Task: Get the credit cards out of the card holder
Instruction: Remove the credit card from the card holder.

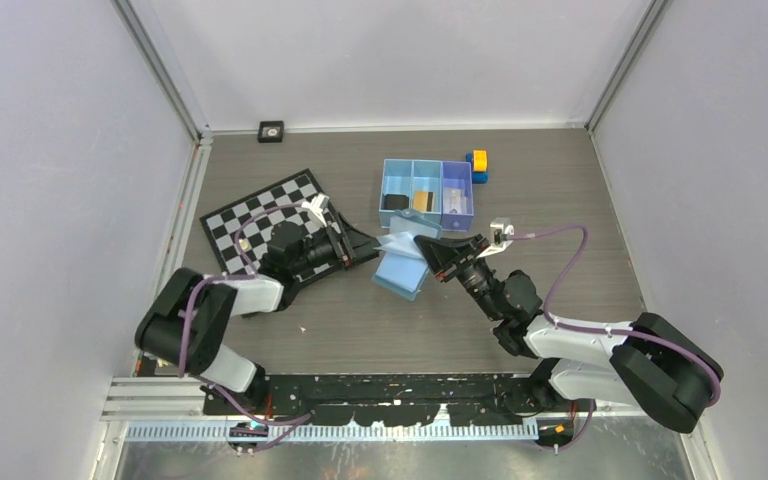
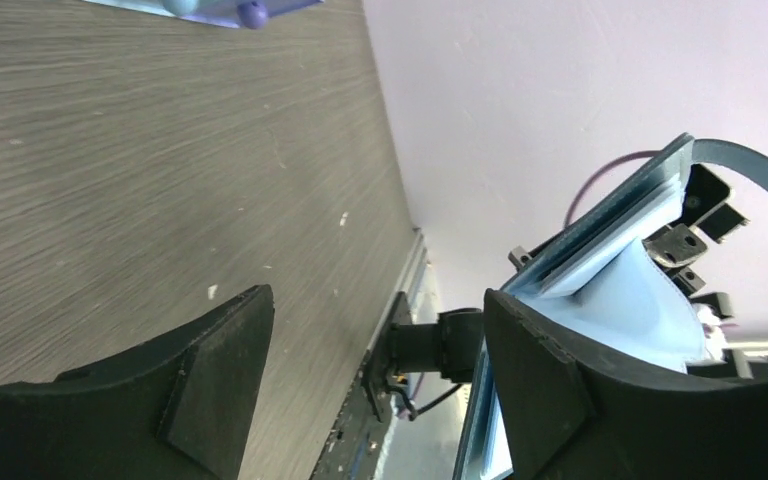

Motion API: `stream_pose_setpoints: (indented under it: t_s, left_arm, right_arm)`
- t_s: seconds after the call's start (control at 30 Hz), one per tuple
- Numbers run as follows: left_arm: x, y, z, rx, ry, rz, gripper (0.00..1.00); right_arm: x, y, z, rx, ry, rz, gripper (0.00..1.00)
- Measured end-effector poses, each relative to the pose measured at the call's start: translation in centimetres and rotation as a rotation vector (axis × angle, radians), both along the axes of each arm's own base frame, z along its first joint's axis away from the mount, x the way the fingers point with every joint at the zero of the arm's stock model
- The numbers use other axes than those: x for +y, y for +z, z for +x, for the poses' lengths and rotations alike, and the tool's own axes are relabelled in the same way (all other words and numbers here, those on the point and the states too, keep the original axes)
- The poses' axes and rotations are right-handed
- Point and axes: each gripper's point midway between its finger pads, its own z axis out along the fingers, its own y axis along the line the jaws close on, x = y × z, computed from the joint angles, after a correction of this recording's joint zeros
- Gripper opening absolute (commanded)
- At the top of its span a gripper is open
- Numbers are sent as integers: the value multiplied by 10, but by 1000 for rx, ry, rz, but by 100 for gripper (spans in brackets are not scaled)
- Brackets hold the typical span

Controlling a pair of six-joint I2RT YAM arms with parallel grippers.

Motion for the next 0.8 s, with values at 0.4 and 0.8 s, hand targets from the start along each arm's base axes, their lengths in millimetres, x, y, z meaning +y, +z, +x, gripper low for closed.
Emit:
stream_pose_setpoints:
  t_s: [0.4, 0.8]
  left_arm:
    - [-21, 29, -13, -38, -135, -205, 75]
    - [-18, 47, -20, -94, -151, -221, 60]
  right_arm:
    - [-3, 9, 4, 6, -23, 39, 1]
    - [6, -9, 7, 54, -1, -5, 1]
